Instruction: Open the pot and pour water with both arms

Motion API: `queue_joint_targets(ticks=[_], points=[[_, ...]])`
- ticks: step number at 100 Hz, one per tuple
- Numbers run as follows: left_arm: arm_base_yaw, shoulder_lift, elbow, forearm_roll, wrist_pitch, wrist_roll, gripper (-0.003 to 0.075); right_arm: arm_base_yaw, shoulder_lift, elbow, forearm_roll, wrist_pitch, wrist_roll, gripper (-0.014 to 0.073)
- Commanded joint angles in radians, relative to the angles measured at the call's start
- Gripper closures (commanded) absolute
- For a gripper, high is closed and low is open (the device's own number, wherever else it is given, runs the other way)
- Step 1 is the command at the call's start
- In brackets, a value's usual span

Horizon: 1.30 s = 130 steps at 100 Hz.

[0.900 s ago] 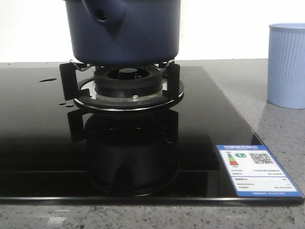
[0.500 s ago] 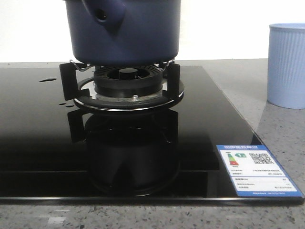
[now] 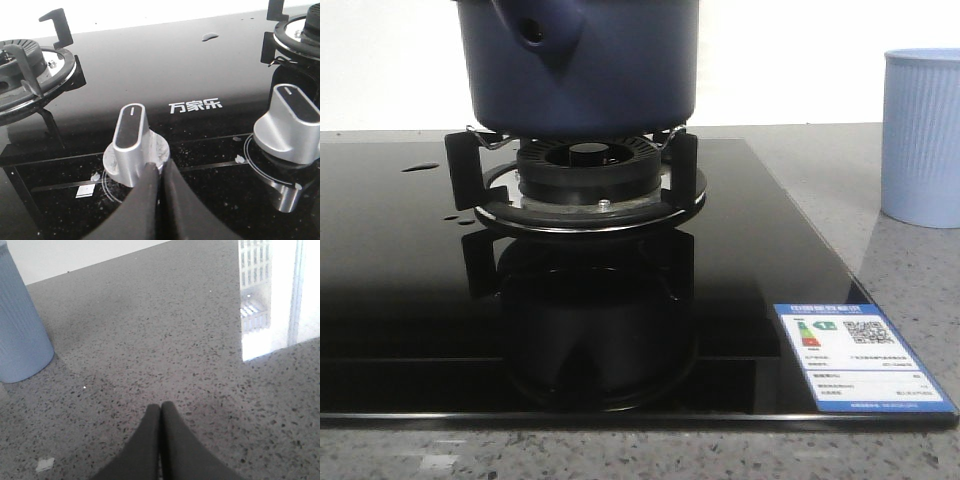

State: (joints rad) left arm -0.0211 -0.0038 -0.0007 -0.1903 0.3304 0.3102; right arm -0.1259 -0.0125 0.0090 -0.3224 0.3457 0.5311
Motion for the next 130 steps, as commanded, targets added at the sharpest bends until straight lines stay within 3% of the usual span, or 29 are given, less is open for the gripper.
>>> queue_joint_targets(ticks=[1,29,71,83,103,130], points=[[-0.009,-0.025,0.035,-0.014,-0.05,-0.011,0.0739,-0.001,-0.007,0.027,-0.003,-0.018,-0.01,0.0668],[-0.009,-0.025,0.035,-0.014,-0.05,-0.011,0.0739,-0.001,-0.007,0.027,-0.044,-0.018,-0.01,0.0668],[-0.009,-0.025,0.035,-0.018,-0.079,-0.011,0.0739,-0.001,-0.007,0.027,-0.484,-0.022,-0.01,0.0668],[-0.009,-0.025,0.035,-0.128,-0.136,-0.011,0.0739,-0.001,-0.007,0.027,-0.53,-0.026,-0.01,0.0668],[-0.009,-0.025,0.035,-0.434,-0.187,-0.011,0.0739,-0.001,-0.007,0.027,-0.647,-0.032,-0.01,0.0667],[-0.009,-0.025,0.035,-0.525,-0.181,-0.011,0.0739,-0.001,-0.007,0.027,-0.651,-0.303,-0.01,0.0668]])
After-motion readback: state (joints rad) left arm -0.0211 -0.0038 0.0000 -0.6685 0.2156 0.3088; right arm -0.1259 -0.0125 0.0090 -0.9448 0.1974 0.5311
